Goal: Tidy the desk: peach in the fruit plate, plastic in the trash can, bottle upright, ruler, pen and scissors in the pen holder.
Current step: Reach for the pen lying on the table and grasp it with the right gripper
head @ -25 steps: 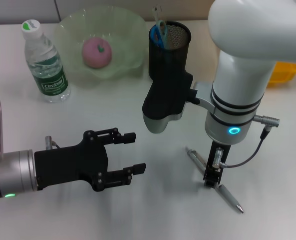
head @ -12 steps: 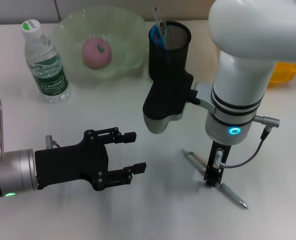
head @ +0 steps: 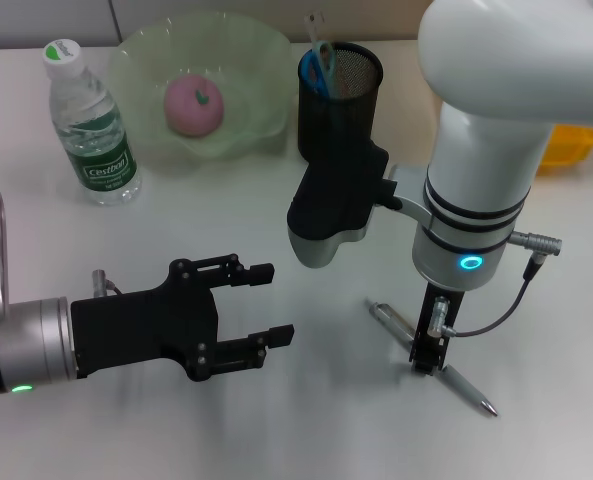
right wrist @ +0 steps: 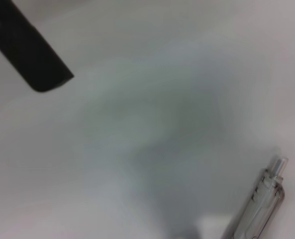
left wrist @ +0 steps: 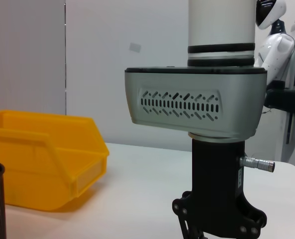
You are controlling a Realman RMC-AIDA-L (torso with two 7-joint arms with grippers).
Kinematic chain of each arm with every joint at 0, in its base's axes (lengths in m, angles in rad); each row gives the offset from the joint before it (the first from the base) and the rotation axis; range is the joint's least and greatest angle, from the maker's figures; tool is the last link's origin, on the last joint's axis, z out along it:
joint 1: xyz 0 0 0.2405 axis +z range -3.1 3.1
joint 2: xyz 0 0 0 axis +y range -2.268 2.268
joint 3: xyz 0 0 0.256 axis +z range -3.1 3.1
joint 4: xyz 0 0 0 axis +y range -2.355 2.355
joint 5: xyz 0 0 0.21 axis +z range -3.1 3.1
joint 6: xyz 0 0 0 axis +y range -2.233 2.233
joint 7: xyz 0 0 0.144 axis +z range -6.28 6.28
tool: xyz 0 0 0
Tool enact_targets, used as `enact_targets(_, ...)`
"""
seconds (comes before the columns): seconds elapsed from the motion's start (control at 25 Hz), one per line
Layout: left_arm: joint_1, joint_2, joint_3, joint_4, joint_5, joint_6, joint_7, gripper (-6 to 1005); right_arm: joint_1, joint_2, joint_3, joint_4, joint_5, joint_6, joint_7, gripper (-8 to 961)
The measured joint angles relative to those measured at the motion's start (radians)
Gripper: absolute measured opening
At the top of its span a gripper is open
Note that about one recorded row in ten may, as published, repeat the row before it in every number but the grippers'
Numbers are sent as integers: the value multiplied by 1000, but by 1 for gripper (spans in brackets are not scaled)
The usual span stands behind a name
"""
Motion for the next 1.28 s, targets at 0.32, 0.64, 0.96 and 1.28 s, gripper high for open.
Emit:
enact_targets(0.32,0,-1,0,0,0,0,0,676,0,0,-1,2,0,0,0,305)
enact_targets(0.64,0,-1,0,0,0,0,0,676,0,0,-1,6,0,0,0,203)
enact_targets(0.96,-2,-1,0,0,0,0,-1,676,0,0,-1,6,0,0,0,208)
enact_targets(1.28,-2,-1,0,0,0,0,-2,676,-2,0,-1,7,0,3,0,204)
